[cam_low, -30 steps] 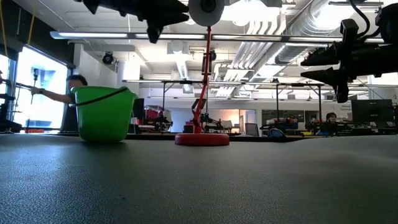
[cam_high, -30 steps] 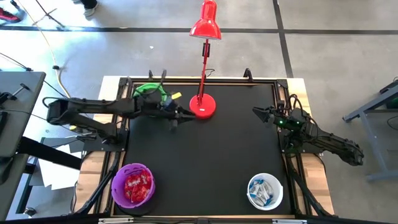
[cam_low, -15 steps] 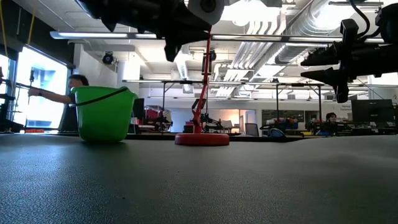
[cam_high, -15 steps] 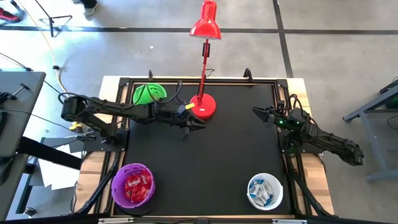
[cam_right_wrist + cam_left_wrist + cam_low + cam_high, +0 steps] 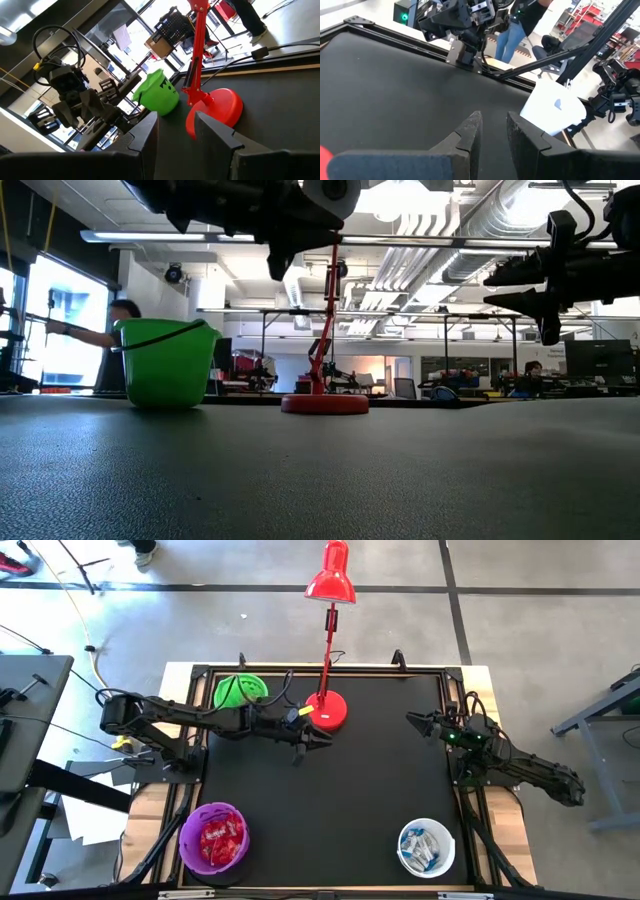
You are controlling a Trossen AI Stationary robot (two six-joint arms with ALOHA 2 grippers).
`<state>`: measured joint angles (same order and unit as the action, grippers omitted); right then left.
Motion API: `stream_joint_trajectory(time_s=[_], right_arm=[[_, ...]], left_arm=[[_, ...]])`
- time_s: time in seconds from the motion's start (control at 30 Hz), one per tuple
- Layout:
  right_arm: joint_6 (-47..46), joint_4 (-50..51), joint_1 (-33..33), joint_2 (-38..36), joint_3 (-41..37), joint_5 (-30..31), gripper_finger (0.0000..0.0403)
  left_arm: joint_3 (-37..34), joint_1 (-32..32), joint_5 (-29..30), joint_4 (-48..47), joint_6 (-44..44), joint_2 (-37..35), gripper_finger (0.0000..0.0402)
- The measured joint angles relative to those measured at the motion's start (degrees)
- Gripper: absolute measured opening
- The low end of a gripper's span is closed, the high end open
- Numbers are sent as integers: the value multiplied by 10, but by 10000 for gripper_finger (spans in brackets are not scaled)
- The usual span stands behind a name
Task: Sort candy
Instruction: Return to Home Position
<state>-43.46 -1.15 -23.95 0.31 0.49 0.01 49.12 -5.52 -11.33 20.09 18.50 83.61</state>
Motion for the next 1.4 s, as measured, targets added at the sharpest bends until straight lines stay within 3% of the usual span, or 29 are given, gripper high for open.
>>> stream_joint_trajectory(time_s=[1.0,1.1,1.27,1.4], right_arm=[[0,0,0,0,0,0,122],[0,0,0,0,0,0,122],[0,0,0,0,0,0,122],[0,0,0,0,0,0,122]], left_arm=[[-3,16,-1,-3,11,0,76],[-21,12,-1,7,-8,-11,76],[-74,1,1,9,38,-53,76],[-126,-1,1,14,8,-95,76]])
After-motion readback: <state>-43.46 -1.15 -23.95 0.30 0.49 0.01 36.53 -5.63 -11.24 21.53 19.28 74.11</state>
